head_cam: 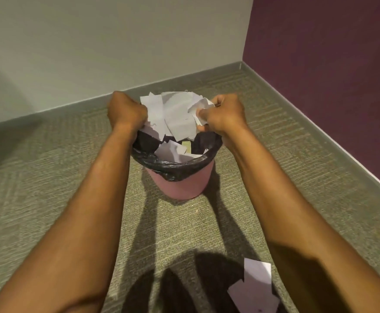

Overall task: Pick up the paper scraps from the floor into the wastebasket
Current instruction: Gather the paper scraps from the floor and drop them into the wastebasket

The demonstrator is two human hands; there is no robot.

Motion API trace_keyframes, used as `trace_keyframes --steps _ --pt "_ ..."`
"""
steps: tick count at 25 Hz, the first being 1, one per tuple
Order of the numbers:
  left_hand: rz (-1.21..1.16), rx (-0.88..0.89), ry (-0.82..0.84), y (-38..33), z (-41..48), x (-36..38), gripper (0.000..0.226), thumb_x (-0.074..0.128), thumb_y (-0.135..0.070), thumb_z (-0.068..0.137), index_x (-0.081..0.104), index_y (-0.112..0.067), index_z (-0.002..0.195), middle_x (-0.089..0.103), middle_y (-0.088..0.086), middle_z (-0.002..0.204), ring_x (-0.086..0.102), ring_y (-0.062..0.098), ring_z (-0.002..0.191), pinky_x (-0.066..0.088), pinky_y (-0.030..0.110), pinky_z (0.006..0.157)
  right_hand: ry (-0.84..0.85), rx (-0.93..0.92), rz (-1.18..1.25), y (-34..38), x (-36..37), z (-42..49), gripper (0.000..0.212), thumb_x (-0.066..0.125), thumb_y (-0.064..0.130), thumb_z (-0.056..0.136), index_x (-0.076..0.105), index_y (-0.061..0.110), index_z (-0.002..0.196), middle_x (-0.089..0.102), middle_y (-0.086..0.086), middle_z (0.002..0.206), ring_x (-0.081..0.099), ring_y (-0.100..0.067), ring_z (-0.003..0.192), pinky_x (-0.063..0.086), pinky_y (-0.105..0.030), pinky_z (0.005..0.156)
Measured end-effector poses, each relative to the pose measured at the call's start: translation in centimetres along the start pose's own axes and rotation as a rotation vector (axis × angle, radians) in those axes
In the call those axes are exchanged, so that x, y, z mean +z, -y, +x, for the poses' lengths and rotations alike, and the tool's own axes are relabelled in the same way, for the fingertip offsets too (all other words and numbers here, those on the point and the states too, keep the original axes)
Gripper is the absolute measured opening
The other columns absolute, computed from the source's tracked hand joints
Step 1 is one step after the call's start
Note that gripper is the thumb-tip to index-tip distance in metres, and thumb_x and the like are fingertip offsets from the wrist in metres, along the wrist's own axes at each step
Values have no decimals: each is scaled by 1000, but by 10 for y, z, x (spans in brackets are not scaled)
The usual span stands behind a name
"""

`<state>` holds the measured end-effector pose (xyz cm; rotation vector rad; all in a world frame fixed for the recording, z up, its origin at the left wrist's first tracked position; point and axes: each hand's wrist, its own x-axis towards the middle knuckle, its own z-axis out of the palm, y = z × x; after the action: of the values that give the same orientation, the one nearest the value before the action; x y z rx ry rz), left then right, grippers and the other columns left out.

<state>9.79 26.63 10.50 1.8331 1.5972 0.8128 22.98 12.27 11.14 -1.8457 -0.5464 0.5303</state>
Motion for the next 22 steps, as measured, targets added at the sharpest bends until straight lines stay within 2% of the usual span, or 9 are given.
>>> trace_keyframes --steps 5,8,10,11,13,15,17,19,22 --pt "97 46 199 0 -14 10 20 77 -17 78 66 -1 83 65 12 83 64 25 72 54 33 63 199 -12 -176 -1 15 2 26 80 10 77 54 12 74 59 -8 87 66 -25 77 63 -43 67" --pt "67 189 90 3 -35 2 16 72 -22 82 67 -7 85 67 8 88 64 26 88 50 34 73 299 -11 -167 -6 6 2 24 65 5 87 59 10 110 58 -10 111 66 -29 94 63 -40 67" --pt "-79 304 26 10 -67 -2 14 68 -25 84 67 -15 75 65 0 73 62 17 78 49 30 68 284 -20 -126 -11 -11 -2 22 48 -4 91 60 9 103 62 -13 102 70 -31 85 63 -43 66" --pt "-178 328 98 14 -90 -3 21 67 -26 85 65 -16 67 60 -2 62 57 11 64 45 26 60 255 -14 -88 -14 -23 -6 23 43 -6 91 61 7 98 64 -15 95 71 -31 75 63 -42 61" --pt "-270 267 495 20 -141 0 32 67 -24 87 60 -8 59 50 -1 52 41 6 45 34 19 46 156 39 -15 -27 -51 -13 24 38 -6 92 61 2 95 65 -16 81 67 -28 58 56 -33 47" --pt "-99 151 972 39 -183 18 28 65 -17 86 60 -4 62 49 4 51 37 7 37 29 13 40 76 135 -23 -49 -75 -20 23 38 -4 94 60 2 94 64 -14 75 61 -24 50 50 -27 41" --pt "117 98 1180 69 -224 50 21 62 -13 82 62 -4 64 56 11 53 47 17 37 38 17 39 80 252 -155 -89 -94 -26 18 40 -2 94 58 1 95 63 -17 78 60 -24 49 49 -26 39" --pt "245 250 1027 99 -260 84 18 59 -17 76 60 -4 64 58 13 57 62 29 49 53 30 44 174 390 -320 -134 -99 -36 13 49 -3 89 59 -9 95 66 -25 82 65 -31 52 56 -36 43" --pt "569 405 1071 135 -310 110 32 60 -33 86 62 -9 106 59 13 102 59 30 109 49 37 90 347 548 -571 -195 -93 -60 20 64 -12 69 63 -16 89 68 -33 87 70 -45 66 59 -58 57"
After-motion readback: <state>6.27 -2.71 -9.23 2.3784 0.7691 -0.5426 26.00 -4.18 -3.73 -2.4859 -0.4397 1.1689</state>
